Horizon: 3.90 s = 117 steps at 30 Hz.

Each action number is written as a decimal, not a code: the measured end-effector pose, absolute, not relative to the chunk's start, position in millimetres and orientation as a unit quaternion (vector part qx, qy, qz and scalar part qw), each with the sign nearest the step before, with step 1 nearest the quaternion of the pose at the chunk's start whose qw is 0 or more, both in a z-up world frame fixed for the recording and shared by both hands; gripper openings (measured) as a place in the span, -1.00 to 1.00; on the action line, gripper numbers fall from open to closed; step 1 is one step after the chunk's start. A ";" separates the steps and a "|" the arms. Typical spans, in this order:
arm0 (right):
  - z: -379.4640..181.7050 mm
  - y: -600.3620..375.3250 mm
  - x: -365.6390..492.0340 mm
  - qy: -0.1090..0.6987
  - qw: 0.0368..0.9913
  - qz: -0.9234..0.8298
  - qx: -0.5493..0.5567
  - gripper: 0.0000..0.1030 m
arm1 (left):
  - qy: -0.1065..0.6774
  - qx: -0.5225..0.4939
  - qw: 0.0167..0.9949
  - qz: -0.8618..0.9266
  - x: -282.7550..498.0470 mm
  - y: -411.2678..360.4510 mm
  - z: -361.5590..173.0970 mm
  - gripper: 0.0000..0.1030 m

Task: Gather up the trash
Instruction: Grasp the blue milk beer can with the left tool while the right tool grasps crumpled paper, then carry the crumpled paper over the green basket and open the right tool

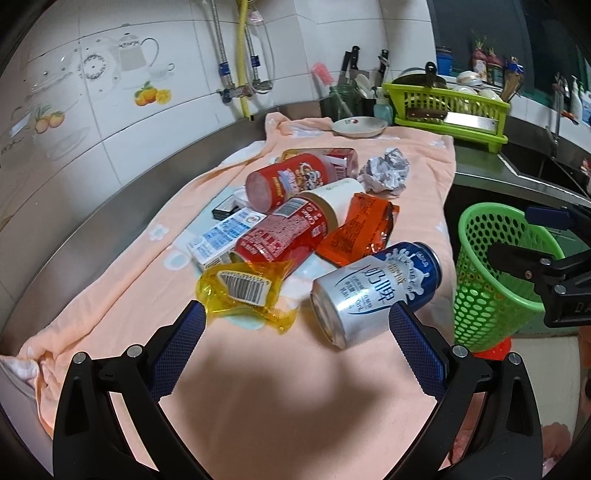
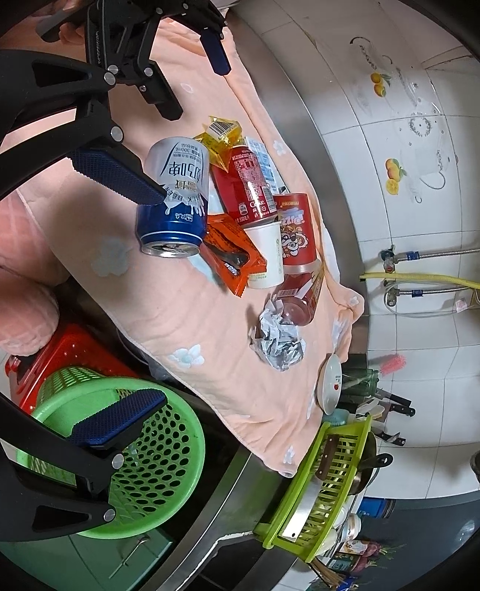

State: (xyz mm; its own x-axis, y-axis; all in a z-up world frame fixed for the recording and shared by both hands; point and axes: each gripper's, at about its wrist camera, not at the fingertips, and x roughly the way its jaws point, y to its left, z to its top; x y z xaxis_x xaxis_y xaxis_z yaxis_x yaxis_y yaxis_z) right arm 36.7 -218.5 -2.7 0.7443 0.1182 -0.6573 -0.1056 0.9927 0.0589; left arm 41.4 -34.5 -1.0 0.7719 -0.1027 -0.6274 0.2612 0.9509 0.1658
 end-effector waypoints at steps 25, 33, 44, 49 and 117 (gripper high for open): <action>3.9 -261.1 166.2 0.381 0.919 0.102 -0.001 0.87 | 0.334 0.203 0.882 -0.262 81.5 -60.6 -9.8 0.77; -4.5 -271.9 235.6 0.396 0.913 0.101 0.001 0.85 | 0.346 0.207 0.864 -0.301 102.9 -64.6 -14.2 0.71; -41.8 -288.3 308.3 0.448 0.887 0.110 0.038 0.56 | 0.357 0.221 0.835 -0.357 119.9 -76.5 -24.1 0.71; -57.2 -285.8 320.2 0.466 0.876 0.120 0.040 0.38 | 0.357 0.220 0.826 -0.375 124.7 -78.9 -24.1 0.71; -81.5 -454.2 53.3 0.457 0.882 -0.066 0.096 0.52 | 0.367 0.155 0.778 -0.485 100.8 -254.7 -13.8 0.33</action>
